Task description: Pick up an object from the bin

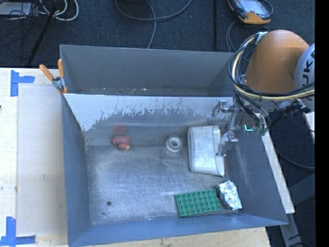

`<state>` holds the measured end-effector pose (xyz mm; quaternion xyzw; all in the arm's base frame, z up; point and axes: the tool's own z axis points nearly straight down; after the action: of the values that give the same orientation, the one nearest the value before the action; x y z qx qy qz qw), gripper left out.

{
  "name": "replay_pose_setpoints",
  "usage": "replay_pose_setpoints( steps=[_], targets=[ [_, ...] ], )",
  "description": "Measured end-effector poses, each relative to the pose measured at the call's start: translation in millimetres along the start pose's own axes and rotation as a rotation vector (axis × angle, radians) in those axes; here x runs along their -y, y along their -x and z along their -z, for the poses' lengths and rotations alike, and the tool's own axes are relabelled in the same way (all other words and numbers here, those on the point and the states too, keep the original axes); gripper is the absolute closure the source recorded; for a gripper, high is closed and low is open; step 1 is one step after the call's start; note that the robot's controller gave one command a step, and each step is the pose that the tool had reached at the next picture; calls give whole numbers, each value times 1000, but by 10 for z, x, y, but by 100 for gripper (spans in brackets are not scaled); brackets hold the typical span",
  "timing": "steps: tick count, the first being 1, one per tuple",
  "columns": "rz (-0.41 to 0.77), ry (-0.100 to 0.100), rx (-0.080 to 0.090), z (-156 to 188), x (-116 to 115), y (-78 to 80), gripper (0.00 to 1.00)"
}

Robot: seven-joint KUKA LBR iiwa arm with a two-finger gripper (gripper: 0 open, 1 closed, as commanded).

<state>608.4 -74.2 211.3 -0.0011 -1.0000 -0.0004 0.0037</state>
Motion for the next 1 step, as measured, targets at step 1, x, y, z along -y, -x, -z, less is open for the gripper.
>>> replay_pose_setpoints(
  steps=[1],
  targets=[
    [683, -3, 12, -1220, 43, -669, 0]
  ],
)
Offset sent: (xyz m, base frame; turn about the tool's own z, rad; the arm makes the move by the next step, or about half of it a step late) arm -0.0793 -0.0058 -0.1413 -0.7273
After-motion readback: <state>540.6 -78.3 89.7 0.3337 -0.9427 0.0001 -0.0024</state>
